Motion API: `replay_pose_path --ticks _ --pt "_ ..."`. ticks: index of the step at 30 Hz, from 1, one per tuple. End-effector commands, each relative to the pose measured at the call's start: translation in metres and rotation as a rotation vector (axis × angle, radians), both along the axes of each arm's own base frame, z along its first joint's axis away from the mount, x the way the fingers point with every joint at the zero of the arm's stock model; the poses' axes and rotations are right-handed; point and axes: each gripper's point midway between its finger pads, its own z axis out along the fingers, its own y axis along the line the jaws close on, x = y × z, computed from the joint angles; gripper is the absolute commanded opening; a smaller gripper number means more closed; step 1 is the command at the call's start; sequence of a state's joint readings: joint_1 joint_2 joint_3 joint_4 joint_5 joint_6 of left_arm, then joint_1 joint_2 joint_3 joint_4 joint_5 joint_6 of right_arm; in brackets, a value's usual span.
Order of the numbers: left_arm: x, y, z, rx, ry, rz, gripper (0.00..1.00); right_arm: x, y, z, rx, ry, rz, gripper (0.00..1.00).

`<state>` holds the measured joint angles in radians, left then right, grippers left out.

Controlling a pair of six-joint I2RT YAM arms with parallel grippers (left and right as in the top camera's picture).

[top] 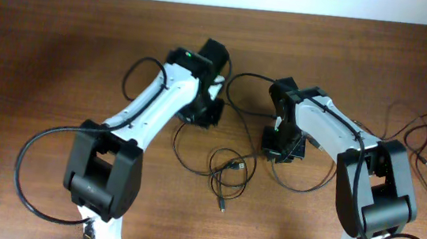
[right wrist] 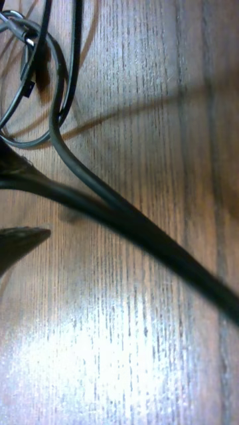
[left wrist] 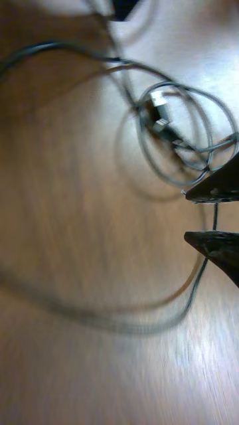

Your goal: Untangle cables

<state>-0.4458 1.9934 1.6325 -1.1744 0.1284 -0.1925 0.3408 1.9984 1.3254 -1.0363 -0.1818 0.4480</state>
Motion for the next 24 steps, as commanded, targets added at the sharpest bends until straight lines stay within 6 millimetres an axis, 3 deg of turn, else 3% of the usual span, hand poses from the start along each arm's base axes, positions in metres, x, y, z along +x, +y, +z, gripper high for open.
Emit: replay_pose_path --ticks 1,3,4,7,12,13,14,15,16,19,22,24 --pt "-0.030 -0.018 -0.014 -0.060 0.070 -0.117 0.24 -0.001 0.000 -0.003 -0.001 0.009 -0.001 0.18" --pt "-0.038 -0.016 -0.023 -0.050 0.092 -0.123 0.49 -0.001 0.000 -0.003 -0.001 0.009 -0.001 0.27" --pt "-0.041 -0.014 -0.029 -0.046 0.098 -0.123 0.55 -0.001 0.000 -0.003 0.000 0.006 -0.001 0.33" --pt "-0.051 -0.010 -0.053 -0.046 0.112 -0.125 0.57 -0.001 0.000 -0.003 0.000 0.006 -0.001 0.49" --pt "-0.060 -0.006 -0.088 -0.055 0.095 -0.101 0.51 0.001 0.001 -0.003 0.002 0.000 -0.001 0.59" --pt "-0.060 -0.005 -0.091 -0.057 0.091 -0.083 0.43 0.001 0.001 -0.003 0.003 -0.001 -0.001 0.60" --pt "-0.059 -0.004 -0.095 -0.047 0.084 -0.050 0.26 0.001 0.001 -0.003 0.003 -0.001 -0.001 0.61" --pt "-0.055 0.003 -0.096 -0.009 0.070 -0.009 0.00 0.001 0.001 -0.003 0.003 -0.002 -0.001 0.61" --pt "-0.050 0.009 -0.095 0.031 0.048 0.021 0.00 0.001 0.001 -0.003 0.003 -0.002 -0.001 0.61" --pt "-0.023 0.027 -0.061 0.119 -0.082 0.085 0.00 0.001 0.001 -0.003 0.003 -0.002 -0.001 0.60" --pt "0.009 0.044 0.006 0.120 -0.296 0.218 0.00 0.003 0.001 -0.003 0.005 -0.009 -0.001 0.48" --pt "0.021 0.067 0.054 0.101 -0.434 0.353 0.00 0.004 0.002 -0.003 0.006 -0.011 -0.001 0.46"
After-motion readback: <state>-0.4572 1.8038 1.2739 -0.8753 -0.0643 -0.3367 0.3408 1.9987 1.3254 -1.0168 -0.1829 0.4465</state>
